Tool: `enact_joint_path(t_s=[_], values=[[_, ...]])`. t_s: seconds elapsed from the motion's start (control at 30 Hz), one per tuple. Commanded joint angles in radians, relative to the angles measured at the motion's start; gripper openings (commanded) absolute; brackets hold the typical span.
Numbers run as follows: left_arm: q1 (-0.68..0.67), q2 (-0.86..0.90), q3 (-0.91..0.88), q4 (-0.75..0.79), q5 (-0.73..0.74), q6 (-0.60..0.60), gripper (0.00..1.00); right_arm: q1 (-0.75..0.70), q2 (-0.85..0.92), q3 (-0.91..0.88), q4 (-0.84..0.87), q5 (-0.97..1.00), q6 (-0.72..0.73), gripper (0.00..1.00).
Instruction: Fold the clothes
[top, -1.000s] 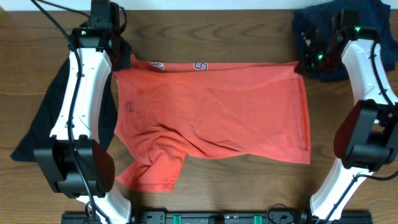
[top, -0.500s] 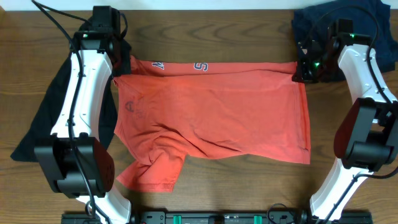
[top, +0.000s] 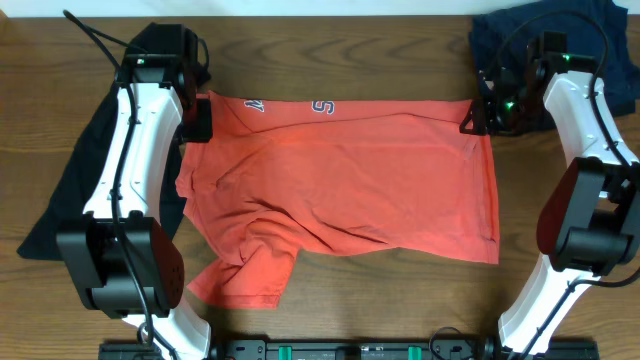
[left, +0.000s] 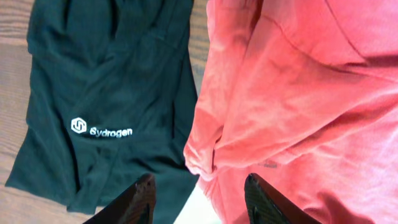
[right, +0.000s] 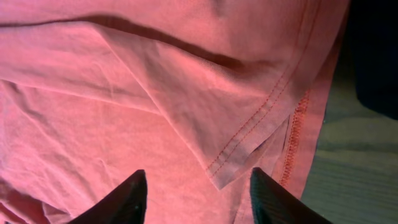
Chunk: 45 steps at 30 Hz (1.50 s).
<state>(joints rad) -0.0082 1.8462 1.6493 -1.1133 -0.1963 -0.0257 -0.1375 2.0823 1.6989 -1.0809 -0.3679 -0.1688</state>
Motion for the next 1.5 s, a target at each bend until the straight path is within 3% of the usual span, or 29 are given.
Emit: enact_joint_path(t_s=[0.0,0.17,0.43,0.83,1.07,1.27,1.47], values=[[0.003,0.006,-0.003,-0.011,0.003,-0.008,0.49,0.001,-0.019,0.026,-0.017,-0.026,-0.004,0.62],[0.003,-0.053,0.007,-0.012,0.012,-0.082,0.51,0.001,-0.111,0.082,-0.068,-0.026,0.019,0.72],[0.003,-0.247,0.008,-0.061,0.164,-0.123,0.61,0.001,-0.365,0.083,-0.156,-0.024,0.102,0.83],[-0.036,-0.474,-0.043,-0.29,0.164,-0.329,0.67,0.035,-0.553,0.067,-0.371,0.12,0.232,0.89],[-0.09,-0.579,-0.381,-0.262,0.172,-0.55,0.66,0.092,-0.555,-0.089,-0.336,0.157,0.272,0.99],[-0.094,-0.72,-0.743,-0.054,0.266,-0.696,0.65,0.092,-0.555,-0.274,-0.147,0.083,0.285,0.99],[-0.094,-0.789,-1.0,0.065,0.298,-0.857,0.52,0.092,-0.554,-0.368,-0.036,0.076,0.284,0.99]])
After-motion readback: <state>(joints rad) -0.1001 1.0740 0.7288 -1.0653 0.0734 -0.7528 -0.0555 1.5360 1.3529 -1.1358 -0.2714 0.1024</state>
